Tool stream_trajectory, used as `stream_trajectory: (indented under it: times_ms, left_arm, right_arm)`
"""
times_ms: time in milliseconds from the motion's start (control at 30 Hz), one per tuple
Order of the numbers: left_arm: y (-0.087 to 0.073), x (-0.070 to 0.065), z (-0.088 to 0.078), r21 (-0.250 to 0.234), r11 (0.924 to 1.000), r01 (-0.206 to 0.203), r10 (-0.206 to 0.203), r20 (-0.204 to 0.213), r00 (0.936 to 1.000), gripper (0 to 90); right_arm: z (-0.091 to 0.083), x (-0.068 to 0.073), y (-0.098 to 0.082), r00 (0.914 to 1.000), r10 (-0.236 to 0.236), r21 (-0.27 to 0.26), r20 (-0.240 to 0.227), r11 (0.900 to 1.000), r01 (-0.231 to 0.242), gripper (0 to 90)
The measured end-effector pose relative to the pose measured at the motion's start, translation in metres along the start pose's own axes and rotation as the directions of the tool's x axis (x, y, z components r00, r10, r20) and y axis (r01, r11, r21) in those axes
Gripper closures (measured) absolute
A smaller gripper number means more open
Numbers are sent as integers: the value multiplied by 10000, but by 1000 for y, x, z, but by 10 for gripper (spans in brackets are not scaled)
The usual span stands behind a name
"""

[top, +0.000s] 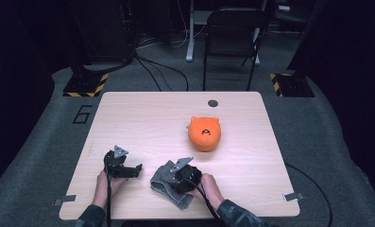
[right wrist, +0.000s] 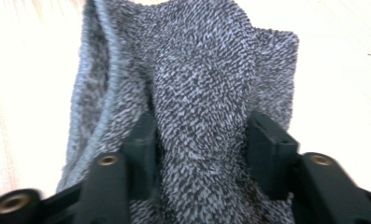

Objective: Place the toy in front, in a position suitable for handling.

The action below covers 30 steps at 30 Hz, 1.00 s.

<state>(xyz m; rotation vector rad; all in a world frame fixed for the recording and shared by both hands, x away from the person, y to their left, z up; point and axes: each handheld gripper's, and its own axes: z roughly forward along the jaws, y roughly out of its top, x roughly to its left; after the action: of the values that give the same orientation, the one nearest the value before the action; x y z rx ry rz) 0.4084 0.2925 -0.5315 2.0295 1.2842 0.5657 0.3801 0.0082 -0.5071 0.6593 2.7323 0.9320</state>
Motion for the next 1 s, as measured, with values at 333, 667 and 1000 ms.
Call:
stream_trajectory:
  times_ms: [333, 667, 1000]
  left_arm:
    - [0, 0, 0, 6, 10000, 0, 0, 13, 10000, 5]
    - [0, 0, 0, 29, 10000, -19, 19, 31, 10000, 5]
    - [0, 0, 0, 53, 10000, -21, 21, 53, 10000, 5]
  right_arm:
    - [-5, -4, 0, 9997, -19, -39, 230, 10000, 20, 700]
    - [-27, -13, -3, 9995, 323, -172, 18, 9993, -322, 703]
    - [-47, -19, -13, 9981, 603, -111, 122, 9981, -602, 701]
